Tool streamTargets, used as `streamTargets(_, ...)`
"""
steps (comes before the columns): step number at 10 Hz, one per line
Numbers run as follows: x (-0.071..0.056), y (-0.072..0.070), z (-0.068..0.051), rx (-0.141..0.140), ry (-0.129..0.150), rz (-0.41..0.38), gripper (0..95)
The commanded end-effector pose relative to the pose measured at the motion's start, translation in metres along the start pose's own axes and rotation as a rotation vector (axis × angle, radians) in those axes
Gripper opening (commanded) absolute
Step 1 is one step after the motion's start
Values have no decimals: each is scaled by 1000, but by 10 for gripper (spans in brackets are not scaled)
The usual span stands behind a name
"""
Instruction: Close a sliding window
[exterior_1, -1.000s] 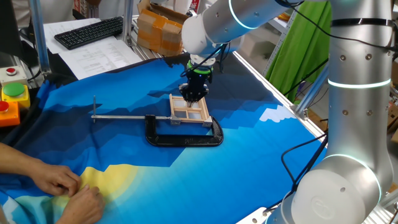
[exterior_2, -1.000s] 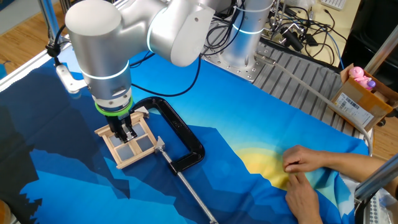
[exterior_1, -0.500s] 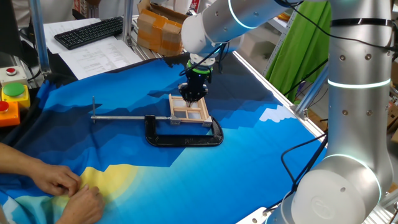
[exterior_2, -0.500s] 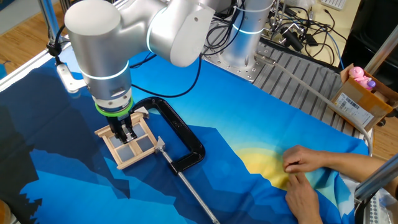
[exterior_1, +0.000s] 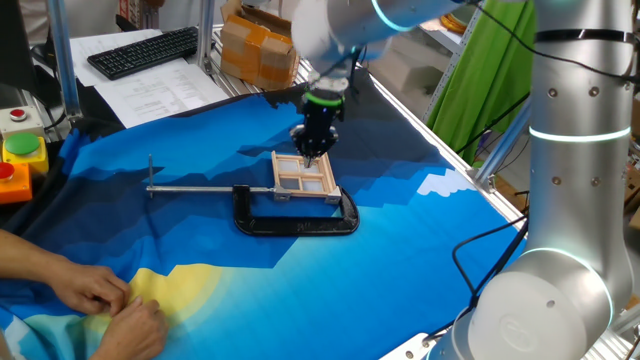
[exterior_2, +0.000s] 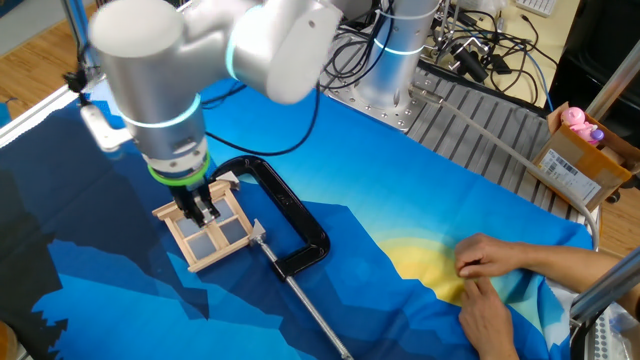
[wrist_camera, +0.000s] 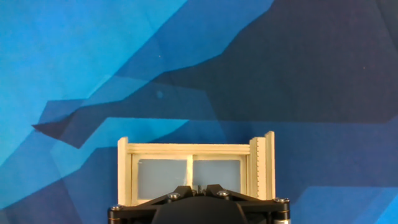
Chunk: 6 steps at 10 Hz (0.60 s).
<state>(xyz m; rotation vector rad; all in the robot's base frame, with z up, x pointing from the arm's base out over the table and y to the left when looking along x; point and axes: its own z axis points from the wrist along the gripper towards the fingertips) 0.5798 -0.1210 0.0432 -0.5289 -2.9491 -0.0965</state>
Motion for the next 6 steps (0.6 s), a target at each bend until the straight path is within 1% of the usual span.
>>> streamTargets(1, 28, -5, -21, -39, 0, -19, 0)
streamTargets(2, 37, -7, -28, -45, 6, -20, 0)
streamTargets(3, 43, -9, -32, -45, 5, -19, 0)
streamTargets(4, 46, -9, -36, -46, 5, -22, 0)
streamTargets(5, 49, -10, -40, -44, 1, -29, 0)
streamTargets(6, 50, -10, -42, -42, -5, -22, 0)
